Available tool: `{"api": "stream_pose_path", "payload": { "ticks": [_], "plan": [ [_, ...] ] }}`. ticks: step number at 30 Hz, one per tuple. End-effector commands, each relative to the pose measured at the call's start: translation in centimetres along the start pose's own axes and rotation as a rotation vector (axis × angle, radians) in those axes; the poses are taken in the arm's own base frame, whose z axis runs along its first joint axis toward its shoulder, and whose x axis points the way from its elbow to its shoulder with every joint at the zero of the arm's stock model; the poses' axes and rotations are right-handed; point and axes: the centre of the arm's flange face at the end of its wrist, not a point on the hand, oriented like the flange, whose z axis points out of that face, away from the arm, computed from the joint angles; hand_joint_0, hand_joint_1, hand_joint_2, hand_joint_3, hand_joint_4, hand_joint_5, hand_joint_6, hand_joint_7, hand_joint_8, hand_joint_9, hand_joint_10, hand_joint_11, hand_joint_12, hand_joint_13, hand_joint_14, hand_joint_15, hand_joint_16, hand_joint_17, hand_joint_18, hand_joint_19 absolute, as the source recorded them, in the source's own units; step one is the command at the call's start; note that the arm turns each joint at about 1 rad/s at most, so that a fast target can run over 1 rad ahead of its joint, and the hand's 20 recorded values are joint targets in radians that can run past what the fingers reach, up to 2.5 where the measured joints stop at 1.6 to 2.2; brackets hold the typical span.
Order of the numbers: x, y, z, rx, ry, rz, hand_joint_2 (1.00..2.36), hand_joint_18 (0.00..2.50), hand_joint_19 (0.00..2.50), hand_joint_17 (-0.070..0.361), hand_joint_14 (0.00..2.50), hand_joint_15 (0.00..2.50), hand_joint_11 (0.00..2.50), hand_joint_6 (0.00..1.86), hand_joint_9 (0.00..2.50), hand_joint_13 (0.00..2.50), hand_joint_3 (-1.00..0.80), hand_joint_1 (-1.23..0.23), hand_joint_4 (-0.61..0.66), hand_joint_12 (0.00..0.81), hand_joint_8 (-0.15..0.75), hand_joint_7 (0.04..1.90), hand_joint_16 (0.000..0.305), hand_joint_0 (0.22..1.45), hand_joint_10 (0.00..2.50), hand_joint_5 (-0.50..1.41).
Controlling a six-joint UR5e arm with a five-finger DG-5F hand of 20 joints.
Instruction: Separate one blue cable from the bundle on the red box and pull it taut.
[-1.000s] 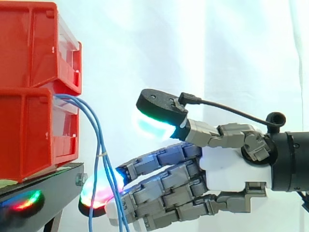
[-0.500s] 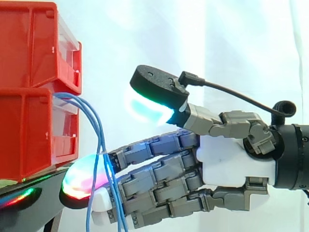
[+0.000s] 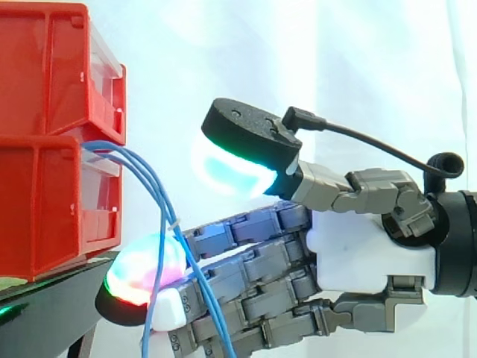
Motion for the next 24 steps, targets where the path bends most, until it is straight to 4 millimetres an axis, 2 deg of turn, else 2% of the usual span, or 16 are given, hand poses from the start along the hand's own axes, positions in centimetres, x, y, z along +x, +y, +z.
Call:
{"api": "stream_pose_path", "payload": {
  "ticks": [1,8,16,19,23,24],
  "plan": [
    [0.0,0.5,0.1,0.004,0.001,0.032,1.00,0.30,0.39,0.121,0.01,0.31,0.26,0.50,0.88,0.60,-0.47,-0.66,0.28,0.341,0.215,1.11,0.054,0.52,0.01,-0.07],
    [-0.5,1.4,0.1,0.065,0.010,0.050,1.00,0.32,0.41,0.120,0.01,0.32,0.28,0.50,0.89,0.62,-0.47,-0.65,0.28,0.339,0.216,1.12,0.053,0.53,0.01,-0.07],
    [-0.8,2.4,-0.3,0.137,0.042,0.044,1.01,0.34,0.41,0.117,0.02,0.33,0.29,0.51,0.91,0.63,-0.42,-0.68,0.21,0.330,0.205,1.29,0.052,0.56,0.01,-0.05],
    [-0.3,2.5,-0.8,0.174,0.065,0.032,1.01,0.35,0.42,0.116,0.02,0.34,0.30,0.61,0.92,0.64,-0.39,-0.71,0.18,0.330,0.208,1.13,0.052,0.57,0.01,-0.07],
    [-0.3,2.6,-0.7,0.176,0.066,0.031,1.01,0.36,0.42,0.116,0.01,0.34,0.32,0.68,0.92,0.64,-0.38,-0.72,0.17,0.330,0.206,1.02,0.051,0.58,0.01,-0.08],
    [-0.4,3.2,-0.6,0.166,0.065,0.032,1.01,0.36,0.42,0.116,0.01,0.34,0.33,0.73,0.91,0.64,-0.37,-0.73,0.16,0.328,0.211,0.93,0.051,0.58,0.01,-0.09]
  ]
}}
